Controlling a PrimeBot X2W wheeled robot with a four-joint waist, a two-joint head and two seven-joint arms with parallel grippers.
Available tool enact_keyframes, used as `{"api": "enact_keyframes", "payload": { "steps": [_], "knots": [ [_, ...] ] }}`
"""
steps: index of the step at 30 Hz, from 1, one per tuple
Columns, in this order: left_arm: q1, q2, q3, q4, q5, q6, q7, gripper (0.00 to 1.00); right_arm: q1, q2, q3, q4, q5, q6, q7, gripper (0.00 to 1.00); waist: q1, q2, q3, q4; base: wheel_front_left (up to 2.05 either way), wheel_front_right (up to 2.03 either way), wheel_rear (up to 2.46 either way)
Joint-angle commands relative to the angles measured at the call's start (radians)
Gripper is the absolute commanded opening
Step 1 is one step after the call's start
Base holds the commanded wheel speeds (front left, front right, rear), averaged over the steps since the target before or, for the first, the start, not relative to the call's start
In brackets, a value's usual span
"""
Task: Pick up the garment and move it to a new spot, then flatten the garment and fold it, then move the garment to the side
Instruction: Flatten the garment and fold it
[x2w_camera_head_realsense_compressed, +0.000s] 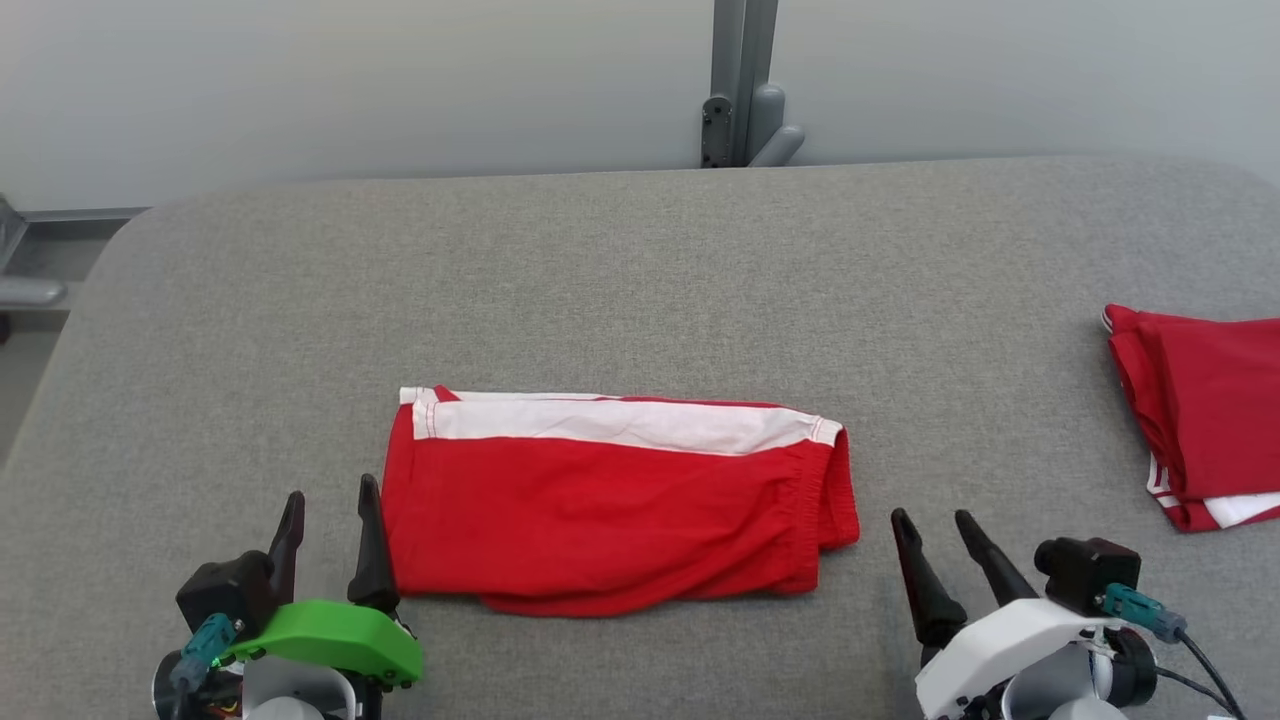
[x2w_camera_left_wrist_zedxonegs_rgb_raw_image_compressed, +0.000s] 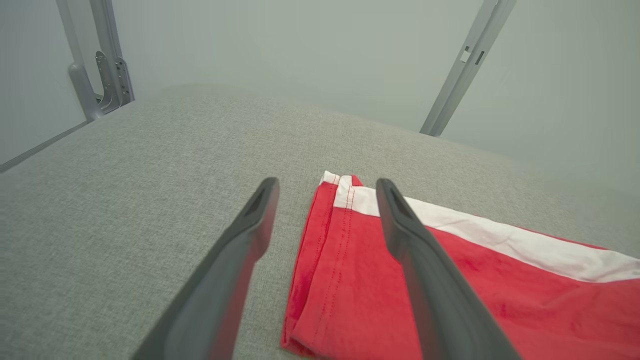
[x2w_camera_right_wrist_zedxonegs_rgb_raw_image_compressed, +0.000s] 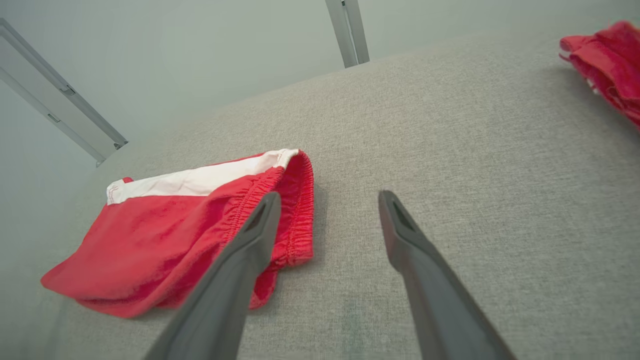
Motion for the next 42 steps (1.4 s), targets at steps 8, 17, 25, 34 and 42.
{"api": "enact_keyframes", "payload": {
  "steps": [8, 17, 25, 34, 42],
  "knots": [
    [0.023, -0.022, -0.010, -0.037, 0.025, -0.009, 0.000, 1.00, -0.096, -0.002, 0.076, 0.125, 0.091, -0.001, 0.005, 1.00, 0.0001, 0.0120, 0.005, 0.052, 0.00, 0.00, 0.00],
    [0.020, -0.030, -0.007, -0.048, 0.033, -0.013, 0.000, 1.00, -0.243, -0.002, 0.074, 0.369, 0.022, -0.001, 0.064, 1.00, 0.0001, 0.0120, 0.012, 0.096, 0.00, 0.00, 0.00],
    [0.028, -0.033, -0.006, -0.044, 0.032, -0.012, 0.000, 1.00, -0.317, -0.002, 0.074, 0.509, 0.068, -0.001, 0.122, 1.00, 0.0001, 0.0120, 0.005, 0.118, 0.00, 0.00, 0.00],
    [0.035, -0.034, -0.018, -0.039, 0.022, -0.013, 0.000, 1.00, -0.349, -0.001, 0.113, 0.586, 0.212, -0.001, 0.181, 1.00, 0.0001, 0.0120, -0.008, 0.130, 0.00, 0.00, 0.00],
    [0.040, -0.034, -0.035, -0.037, 0.018, -0.008, 0.000, 1.00, -0.388, 0.000, 0.205, 0.643, 0.341, -0.001, 0.181, 1.00, 0.0001, 0.0120, -0.017, 0.135, 0.00, 0.00, 0.00]
  ]
}}
